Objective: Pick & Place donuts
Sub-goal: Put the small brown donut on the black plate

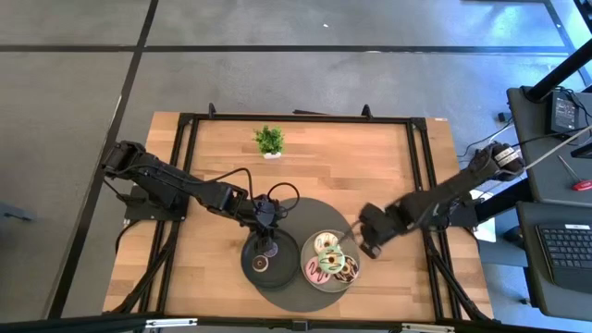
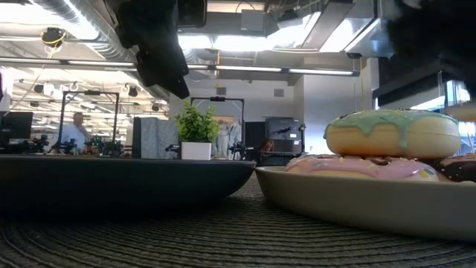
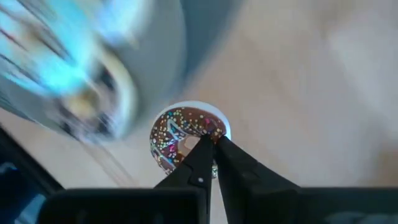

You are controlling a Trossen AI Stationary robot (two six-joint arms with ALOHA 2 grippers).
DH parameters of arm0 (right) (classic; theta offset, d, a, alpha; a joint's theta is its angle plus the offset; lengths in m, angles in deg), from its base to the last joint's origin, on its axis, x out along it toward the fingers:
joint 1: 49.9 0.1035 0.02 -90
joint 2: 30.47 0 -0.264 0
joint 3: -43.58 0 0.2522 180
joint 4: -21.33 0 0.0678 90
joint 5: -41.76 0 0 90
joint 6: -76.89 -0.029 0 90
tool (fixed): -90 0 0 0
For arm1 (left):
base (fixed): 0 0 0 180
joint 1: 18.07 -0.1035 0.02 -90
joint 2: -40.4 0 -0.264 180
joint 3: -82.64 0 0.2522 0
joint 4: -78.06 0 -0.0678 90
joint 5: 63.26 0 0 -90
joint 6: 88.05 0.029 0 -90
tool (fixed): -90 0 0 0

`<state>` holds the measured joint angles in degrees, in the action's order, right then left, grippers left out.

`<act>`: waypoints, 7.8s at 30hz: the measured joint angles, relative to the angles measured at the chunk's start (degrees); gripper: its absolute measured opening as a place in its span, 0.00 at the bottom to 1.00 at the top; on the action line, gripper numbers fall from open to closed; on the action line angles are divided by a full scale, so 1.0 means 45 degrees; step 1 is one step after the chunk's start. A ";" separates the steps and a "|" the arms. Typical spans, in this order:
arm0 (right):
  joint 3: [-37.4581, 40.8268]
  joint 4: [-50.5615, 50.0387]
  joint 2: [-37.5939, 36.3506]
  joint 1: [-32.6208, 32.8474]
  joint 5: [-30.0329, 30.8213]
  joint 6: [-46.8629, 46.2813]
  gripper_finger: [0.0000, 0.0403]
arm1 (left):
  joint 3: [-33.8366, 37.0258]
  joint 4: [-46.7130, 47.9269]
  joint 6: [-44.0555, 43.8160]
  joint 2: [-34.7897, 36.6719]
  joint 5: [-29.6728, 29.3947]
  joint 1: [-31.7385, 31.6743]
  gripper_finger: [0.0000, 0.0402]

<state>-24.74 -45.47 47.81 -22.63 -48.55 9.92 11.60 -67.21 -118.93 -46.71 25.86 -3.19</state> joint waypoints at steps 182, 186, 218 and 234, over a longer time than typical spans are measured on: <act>0.0745 0.8276 0.1069 -0.4523 0.0844 0.6985 0.34 | 0.0010 -0.1639 0.1796 -0.2051 -0.0744 -0.2184 0.01; 0.0745 0.8272 0.1069 -0.4520 0.0844 0.6987 0.34 | -0.0005 -0.1499 0.3058 -0.0905 0.0380 -0.1513 0.01; 0.0745 0.8194 0.1069 -0.4581 0.3501 0.6948 0.34 | 0.0000 -0.2131 0.3801 -0.2967 0.0507 0.1838 0.01; 0.0745 0.8196 0.1069 -0.4581 0.3511 0.6953 0.34 | 0.0005 -0.2560 0.3796 -0.3254 0.0539 0.1837 0.01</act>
<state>-21.38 -8.58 52.62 -43.25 -32.76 41.21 11.62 -78.73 -101.85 -61.35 28.28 5.08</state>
